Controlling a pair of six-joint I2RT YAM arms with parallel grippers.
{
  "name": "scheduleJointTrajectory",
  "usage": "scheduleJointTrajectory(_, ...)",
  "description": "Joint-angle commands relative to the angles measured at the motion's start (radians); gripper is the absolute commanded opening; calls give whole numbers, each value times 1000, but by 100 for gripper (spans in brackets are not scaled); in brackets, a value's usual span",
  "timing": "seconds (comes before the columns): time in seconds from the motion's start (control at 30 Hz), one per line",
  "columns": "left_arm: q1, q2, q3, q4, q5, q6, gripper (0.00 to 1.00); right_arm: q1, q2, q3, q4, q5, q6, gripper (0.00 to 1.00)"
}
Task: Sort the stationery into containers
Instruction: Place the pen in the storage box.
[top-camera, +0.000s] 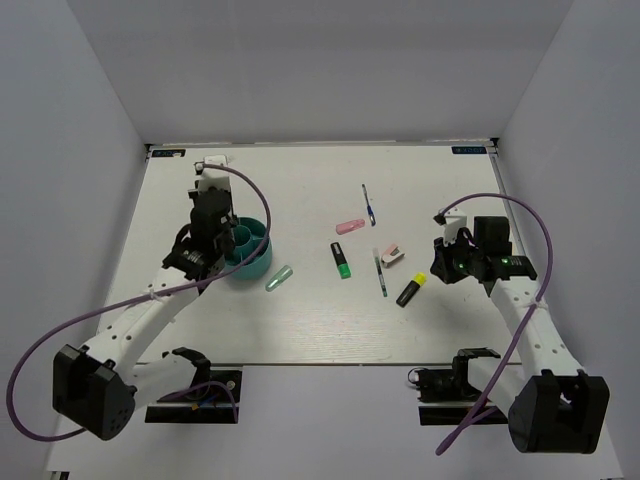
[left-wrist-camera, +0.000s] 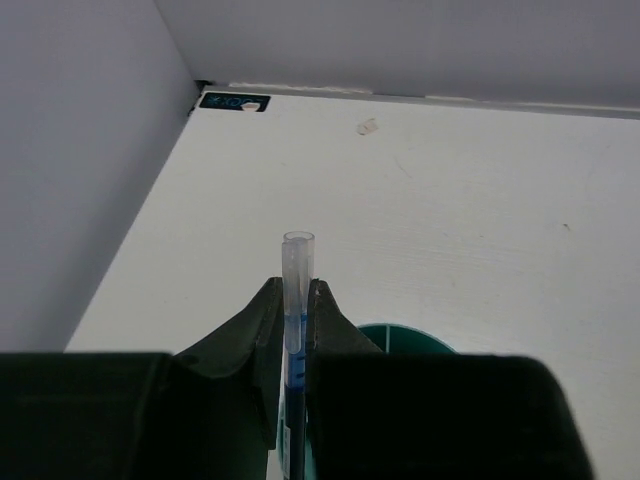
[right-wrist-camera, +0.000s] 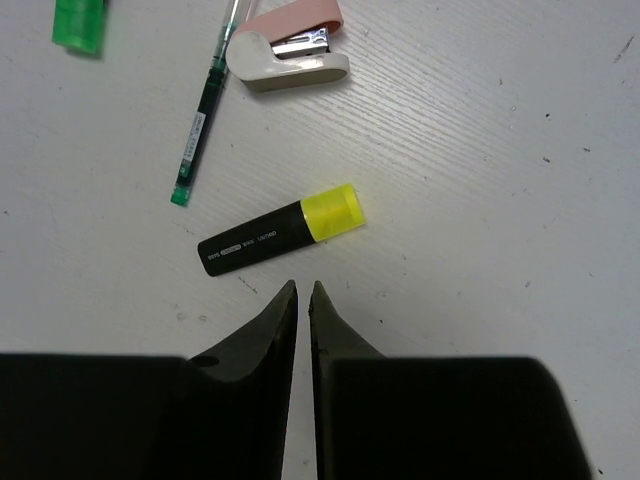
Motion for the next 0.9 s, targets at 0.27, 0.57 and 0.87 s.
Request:
scheduleJointTrajectory(0.27, 188, 166, 68, 116, 142, 29, 1, -1, 39, 8, 14, -4, -4, 13)
scheduleJointTrajectory(0.57, 196, 273, 63, 179, 184, -26, 1, -4, 59, 8, 13, 17, -8, 13)
scheduleJointTrajectory(0.87, 196, 316, 50, 258, 279, -12, 1, -4, 79, 7, 19, 29, -16, 13)
